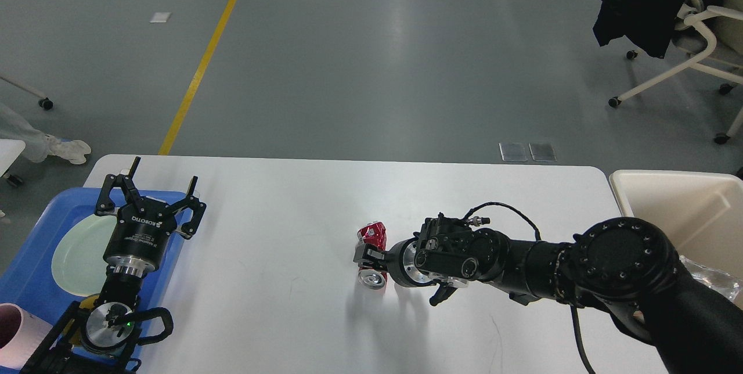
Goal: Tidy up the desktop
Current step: 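Close the right gripper on the red soda can, then carry the soda can into the white bin and release it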
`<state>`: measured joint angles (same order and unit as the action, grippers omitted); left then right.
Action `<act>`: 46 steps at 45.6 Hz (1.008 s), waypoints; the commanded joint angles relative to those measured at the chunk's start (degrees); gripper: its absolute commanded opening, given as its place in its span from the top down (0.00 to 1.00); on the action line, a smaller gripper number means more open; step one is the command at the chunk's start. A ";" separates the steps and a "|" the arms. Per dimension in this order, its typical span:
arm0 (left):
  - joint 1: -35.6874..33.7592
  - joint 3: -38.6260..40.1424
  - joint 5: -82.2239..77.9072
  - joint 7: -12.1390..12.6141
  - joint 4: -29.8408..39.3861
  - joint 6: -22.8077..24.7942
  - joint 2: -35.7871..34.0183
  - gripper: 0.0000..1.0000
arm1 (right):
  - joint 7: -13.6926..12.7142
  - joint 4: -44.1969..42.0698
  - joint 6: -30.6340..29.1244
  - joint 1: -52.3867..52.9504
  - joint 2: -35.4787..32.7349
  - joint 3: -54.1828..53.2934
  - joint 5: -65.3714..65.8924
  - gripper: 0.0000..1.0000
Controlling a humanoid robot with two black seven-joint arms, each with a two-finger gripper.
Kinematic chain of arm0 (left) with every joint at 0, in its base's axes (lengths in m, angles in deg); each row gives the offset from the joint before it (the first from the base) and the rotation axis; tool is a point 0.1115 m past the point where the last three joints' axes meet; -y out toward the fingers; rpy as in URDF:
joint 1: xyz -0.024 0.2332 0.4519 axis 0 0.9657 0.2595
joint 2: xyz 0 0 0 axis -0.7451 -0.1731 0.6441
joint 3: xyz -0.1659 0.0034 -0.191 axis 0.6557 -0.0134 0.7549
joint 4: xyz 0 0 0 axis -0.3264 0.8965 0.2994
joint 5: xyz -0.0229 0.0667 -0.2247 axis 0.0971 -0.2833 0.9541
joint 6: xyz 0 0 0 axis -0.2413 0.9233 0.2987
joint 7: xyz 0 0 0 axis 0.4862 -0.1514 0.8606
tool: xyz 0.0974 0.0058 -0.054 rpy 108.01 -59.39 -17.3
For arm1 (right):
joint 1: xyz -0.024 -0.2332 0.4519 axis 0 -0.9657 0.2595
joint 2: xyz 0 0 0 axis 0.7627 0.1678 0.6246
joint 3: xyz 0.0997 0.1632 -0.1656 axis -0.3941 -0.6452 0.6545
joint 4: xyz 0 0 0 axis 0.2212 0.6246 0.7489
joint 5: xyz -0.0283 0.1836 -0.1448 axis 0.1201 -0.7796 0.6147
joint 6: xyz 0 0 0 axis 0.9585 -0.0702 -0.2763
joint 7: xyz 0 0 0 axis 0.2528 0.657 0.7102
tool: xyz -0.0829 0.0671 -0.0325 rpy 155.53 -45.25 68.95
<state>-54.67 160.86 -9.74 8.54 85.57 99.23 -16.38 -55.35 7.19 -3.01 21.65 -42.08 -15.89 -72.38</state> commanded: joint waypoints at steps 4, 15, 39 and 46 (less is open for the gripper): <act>0.00 0.01 0.00 -0.03 0.00 0.03 -0.05 0.04 | 0.00 0.05 -0.03 -0.07 -0.02 0.01 -0.11 0.86; 0.00 0.01 0.00 0.06 0.00 0.03 0.04 0.04 | -0.44 0.14 0.24 0.02 -0.02 -0.08 -0.19 1.00; 0.00 0.01 0.00 0.06 0.00 0.03 0.04 0.04 | -0.70 12.34 -0.47 11.08 -9.41 0.44 -7.13 1.00; 0.00 0.01 0.00 0.06 0.00 0.03 0.04 0.04 | -1.14 23.94 -1.17 21.71 -18.20 7.46 -7.58 1.00</act>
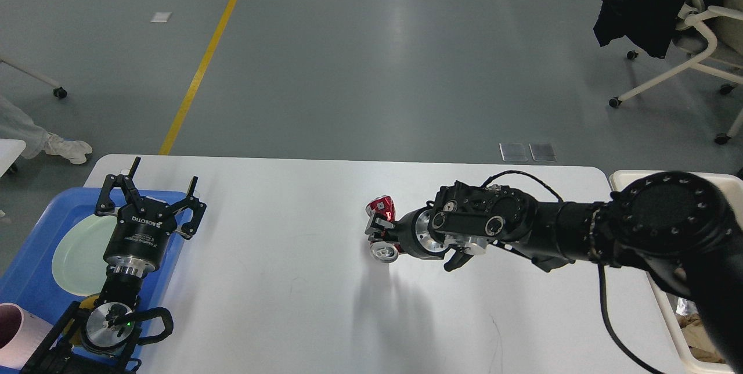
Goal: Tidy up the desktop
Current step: 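Carry the soda can into the white bin and release it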
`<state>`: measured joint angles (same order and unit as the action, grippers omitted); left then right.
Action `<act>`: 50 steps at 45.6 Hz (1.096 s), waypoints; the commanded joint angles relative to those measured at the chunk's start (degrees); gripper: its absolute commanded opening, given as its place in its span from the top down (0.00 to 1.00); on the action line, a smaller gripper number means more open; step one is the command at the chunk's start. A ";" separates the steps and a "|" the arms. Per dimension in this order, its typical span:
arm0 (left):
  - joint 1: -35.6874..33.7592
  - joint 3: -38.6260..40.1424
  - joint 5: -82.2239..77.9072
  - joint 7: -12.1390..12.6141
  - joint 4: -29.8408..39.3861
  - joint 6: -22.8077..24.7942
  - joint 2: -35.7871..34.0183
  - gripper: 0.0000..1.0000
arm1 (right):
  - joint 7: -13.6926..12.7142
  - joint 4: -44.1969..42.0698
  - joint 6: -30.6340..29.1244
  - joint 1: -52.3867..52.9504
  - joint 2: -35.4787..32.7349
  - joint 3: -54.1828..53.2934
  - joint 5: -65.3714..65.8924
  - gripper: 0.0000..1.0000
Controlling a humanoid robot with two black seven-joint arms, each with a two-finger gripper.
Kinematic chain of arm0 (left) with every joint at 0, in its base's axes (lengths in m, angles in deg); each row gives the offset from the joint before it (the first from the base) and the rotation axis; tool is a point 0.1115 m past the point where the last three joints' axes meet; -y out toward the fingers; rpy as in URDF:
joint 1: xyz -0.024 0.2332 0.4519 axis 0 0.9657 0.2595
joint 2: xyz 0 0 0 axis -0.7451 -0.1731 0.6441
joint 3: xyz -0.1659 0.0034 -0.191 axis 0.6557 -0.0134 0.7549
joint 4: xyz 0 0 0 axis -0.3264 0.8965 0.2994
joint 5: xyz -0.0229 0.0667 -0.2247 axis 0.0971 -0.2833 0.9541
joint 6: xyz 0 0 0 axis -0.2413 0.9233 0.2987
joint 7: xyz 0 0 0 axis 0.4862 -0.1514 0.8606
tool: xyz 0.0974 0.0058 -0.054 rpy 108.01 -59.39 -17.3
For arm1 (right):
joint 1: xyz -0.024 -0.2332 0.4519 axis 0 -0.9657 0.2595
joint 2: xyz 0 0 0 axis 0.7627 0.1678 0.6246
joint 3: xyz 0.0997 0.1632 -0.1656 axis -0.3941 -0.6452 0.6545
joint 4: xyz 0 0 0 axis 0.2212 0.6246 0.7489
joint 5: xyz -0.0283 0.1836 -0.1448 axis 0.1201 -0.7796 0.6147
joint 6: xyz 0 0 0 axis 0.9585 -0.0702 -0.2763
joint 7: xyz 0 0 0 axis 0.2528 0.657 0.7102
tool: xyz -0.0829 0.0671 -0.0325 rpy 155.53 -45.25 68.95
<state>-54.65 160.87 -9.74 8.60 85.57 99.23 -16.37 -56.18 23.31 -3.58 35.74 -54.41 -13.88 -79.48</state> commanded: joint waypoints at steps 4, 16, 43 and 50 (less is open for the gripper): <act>-0.01 0.00 0.00 -0.01 0.00 -0.06 -0.06 0.04 | -0.49 13.10 -1.56 14.65 -8.77 13.19 -1.09 1.00; -0.01 0.00 0.00 -0.01 0.00 -0.06 0.02 0.04 | 3.90 23.12 -18.78 35.39 -13.79 34.82 -6.89 1.00; 0.08 0.00 0.00 -0.01 0.00 0.02 -0.06 0.04 | 21.13 37.55 -32.33 59.84 -15.28 63.66 -6.10 1.00; -0.01 0.00 0.00 -0.09 0.00 -0.06 -0.06 0.04 | 20.96 36.32 -30.75 59.14 -18.88 66.64 -5.75 1.00</act>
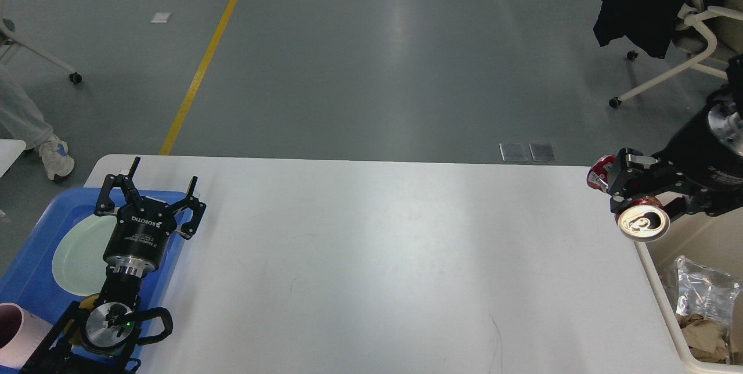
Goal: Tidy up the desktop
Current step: 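Carry the soda can into the white bin and release it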
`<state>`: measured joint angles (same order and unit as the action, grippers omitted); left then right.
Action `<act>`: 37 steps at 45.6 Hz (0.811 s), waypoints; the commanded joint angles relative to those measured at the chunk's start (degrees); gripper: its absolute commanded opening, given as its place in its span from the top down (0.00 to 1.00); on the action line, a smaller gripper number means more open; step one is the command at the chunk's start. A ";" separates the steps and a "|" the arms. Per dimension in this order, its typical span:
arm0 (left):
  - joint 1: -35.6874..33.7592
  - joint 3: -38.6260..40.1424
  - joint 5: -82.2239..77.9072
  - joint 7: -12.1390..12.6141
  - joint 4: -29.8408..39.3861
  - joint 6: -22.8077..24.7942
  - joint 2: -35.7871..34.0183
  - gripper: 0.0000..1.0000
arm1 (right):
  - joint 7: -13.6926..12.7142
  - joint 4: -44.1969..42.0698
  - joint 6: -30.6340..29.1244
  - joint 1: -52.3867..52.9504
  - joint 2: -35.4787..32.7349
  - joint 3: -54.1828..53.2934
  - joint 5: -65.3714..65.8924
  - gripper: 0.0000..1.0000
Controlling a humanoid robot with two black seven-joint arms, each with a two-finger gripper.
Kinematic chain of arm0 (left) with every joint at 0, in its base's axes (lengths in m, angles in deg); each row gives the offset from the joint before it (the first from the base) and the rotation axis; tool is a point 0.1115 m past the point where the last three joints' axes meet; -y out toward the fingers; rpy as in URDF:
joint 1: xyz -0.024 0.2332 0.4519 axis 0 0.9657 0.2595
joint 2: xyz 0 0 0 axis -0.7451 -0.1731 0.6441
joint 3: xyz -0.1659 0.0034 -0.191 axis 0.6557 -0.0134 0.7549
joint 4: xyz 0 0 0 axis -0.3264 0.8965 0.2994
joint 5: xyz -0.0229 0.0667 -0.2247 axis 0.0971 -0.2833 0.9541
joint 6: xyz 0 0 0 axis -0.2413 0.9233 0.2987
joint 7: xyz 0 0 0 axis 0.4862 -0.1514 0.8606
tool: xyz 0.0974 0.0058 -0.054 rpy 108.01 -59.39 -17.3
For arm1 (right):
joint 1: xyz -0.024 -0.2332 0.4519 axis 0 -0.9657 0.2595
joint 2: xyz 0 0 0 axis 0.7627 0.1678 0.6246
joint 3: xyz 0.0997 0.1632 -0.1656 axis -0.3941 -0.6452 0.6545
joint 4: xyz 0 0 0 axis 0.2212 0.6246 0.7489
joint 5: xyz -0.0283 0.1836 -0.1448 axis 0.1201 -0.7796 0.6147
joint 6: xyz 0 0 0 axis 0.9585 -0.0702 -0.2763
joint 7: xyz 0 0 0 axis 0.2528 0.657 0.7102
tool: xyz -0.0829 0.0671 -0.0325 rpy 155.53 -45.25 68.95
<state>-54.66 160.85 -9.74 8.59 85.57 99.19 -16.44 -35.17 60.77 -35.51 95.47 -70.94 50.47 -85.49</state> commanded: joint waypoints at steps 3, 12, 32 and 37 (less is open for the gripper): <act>0.08 0.02 0.00 -0.08 0.00 -0.02 0.01 0.04 | -0.14 -2.55 3.55 -1.82 -5.07 4.23 0.17 1.00; 0.00 0.02 0.00 -0.08 0.00 0.06 0.01 0.04 | -1.54 -12.64 10.94 -13.50 -18.43 4.76 3.41 1.00; 0.08 -0.07 0.00 -0.08 0.00 -0.02 0.01 0.04 | -1.72 -56.76 16.12 -68.95 -29.69 -26.68 5.80 1.00; 0.08 0.02 0.00 -0.08 0.00 0.06 0.01 0.04 | -2.51 -64.85 19.38 -79.59 -26.10 -33.55 5.80 1.00</act>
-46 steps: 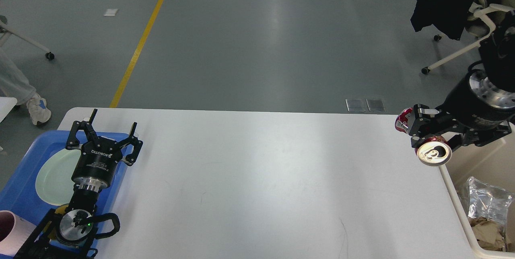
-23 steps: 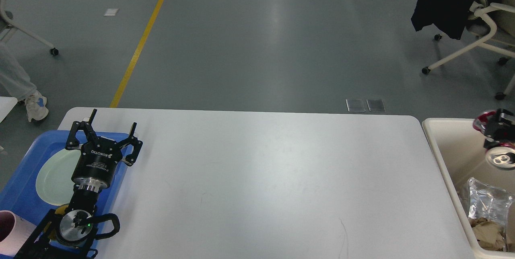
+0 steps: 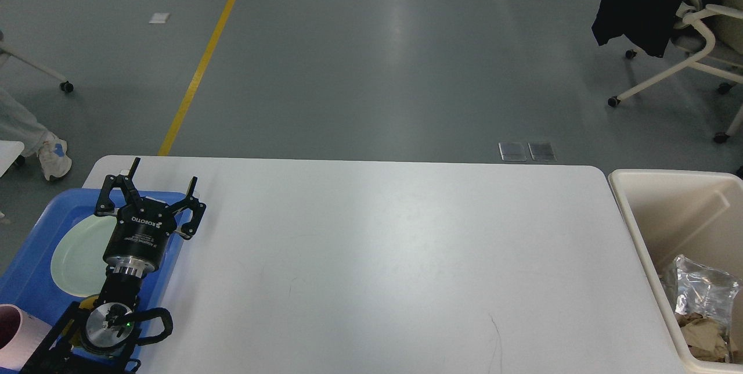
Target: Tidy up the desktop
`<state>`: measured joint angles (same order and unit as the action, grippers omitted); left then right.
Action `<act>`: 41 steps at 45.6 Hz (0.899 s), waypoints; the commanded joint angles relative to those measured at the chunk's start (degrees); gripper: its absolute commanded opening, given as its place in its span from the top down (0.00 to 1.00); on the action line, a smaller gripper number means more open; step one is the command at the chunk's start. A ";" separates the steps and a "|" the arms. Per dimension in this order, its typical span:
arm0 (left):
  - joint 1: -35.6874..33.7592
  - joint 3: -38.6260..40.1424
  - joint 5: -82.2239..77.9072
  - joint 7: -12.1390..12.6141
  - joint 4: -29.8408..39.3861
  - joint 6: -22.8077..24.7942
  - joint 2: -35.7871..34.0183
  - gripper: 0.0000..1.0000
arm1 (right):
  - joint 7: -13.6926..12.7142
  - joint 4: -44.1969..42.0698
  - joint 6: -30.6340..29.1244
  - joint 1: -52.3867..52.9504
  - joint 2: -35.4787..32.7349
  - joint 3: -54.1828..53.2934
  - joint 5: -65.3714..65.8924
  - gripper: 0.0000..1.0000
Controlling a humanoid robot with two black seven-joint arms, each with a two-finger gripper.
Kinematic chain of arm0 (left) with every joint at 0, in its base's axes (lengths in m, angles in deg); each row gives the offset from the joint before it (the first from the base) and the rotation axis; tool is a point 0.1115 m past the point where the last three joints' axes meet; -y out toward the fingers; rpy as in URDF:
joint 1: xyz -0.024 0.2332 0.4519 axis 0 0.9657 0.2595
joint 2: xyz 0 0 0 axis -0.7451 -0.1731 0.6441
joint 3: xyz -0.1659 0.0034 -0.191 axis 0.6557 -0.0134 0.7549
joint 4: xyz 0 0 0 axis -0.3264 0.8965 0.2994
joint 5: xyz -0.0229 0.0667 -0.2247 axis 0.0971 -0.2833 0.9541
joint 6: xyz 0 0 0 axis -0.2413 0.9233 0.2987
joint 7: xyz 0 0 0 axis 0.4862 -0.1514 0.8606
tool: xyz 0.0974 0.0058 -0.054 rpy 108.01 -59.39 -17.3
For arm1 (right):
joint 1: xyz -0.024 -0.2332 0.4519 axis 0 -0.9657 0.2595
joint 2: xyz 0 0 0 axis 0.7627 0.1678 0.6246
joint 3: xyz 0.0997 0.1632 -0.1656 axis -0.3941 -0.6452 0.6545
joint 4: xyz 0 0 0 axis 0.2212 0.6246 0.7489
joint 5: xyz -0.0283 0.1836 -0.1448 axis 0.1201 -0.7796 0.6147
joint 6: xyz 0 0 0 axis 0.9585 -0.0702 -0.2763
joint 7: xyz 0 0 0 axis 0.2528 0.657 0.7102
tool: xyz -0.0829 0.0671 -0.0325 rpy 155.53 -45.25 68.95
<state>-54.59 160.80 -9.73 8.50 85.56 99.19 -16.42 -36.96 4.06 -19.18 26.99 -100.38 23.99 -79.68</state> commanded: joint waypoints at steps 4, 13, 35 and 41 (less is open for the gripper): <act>-0.07 -0.02 0.00 0.01 0.01 -0.02 -0.01 0.04 | -1.42 -13.33 5.50 -17.79 7.04 -9.71 -0.11 1.00; -0.07 -0.02 0.00 0.01 0.01 0.06 -0.01 0.04 | -2.47 -21.69 9.37 -27.02 15.21 -11.39 -0.90 1.00; -0.07 0.07 0.00 0.01 0.01 -0.02 -0.01 0.04 | -7.92 -25.65 18.34 -34.77 23.04 -12.97 -0.98 1.00; -0.07 0.06 0.00 0.09 0.01 -0.02 -0.01 0.04 | -8.01 -25.65 18.34 -34.94 23.04 -12.97 -0.98 1.00</act>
<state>-54.67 160.85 -9.74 8.53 85.57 99.19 -16.42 -44.89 -21.58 -0.94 -7.81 -77.40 11.03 -80.66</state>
